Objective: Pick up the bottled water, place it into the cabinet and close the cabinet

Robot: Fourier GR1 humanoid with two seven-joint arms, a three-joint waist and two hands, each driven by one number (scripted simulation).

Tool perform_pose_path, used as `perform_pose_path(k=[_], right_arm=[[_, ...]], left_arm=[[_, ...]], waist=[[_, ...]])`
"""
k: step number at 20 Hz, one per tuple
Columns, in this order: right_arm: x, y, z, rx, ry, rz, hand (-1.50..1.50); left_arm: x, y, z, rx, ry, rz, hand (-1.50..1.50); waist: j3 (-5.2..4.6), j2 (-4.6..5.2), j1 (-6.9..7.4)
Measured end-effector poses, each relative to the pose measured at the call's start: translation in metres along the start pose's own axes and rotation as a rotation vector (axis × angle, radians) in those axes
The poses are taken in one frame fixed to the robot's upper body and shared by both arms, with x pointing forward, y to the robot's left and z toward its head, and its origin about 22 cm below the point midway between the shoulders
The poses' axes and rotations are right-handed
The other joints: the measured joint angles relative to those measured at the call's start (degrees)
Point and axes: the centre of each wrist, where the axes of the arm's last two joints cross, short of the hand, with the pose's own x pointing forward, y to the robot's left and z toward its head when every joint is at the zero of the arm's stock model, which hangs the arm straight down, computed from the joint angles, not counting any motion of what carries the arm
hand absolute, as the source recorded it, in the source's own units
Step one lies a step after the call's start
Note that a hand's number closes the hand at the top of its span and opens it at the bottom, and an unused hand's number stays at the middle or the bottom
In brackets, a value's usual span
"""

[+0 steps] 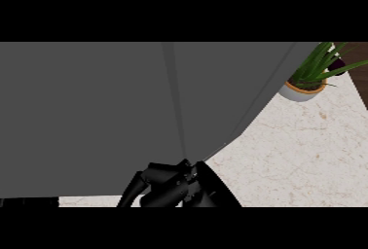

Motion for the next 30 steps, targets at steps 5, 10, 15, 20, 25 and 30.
perform_pose_path(k=[5,10,15,20,25,30], right_arm=[[-0.009,-0.013,-0.061,-0.019,0.060,-0.071,1.50],[-0.035,-0.050,-0.104,-0.007,0.121,-0.140,1.50],[-0.060,-0.070,-0.130,0.053,0.127,-0.163,1.50],[-0.071,-0.074,-0.140,0.144,0.105,-0.178,1.50],[-0.079,-0.081,-0.143,0.195,0.060,-0.163,1.50],[-0.084,-0.087,-0.146,0.234,0.032,-0.162,1.50]], left_arm=[[0.004,0.014,0.006,-0.002,0.003,0.002,1.50],[0.009,0.026,0.012,0.002,0.003,-0.002,1.50],[0.014,0.028,0.018,0.005,-0.007,-0.002,1.50],[0.017,0.034,0.017,-0.013,-0.004,-0.007,1.50],[0.018,0.034,0.012,-0.025,-0.005,-0.006,1.50],[0.018,0.030,0.007,-0.034,-0.010,0.002,1.50]], waist=[[0.08,0.10,-0.16],[0.12,0.09,-0.68],[0.19,-1.01,-1.00],[-0.27,-2.01,-0.35],[-0.66,-2.29,0.18],[-0.91,-2.32,0.53]])
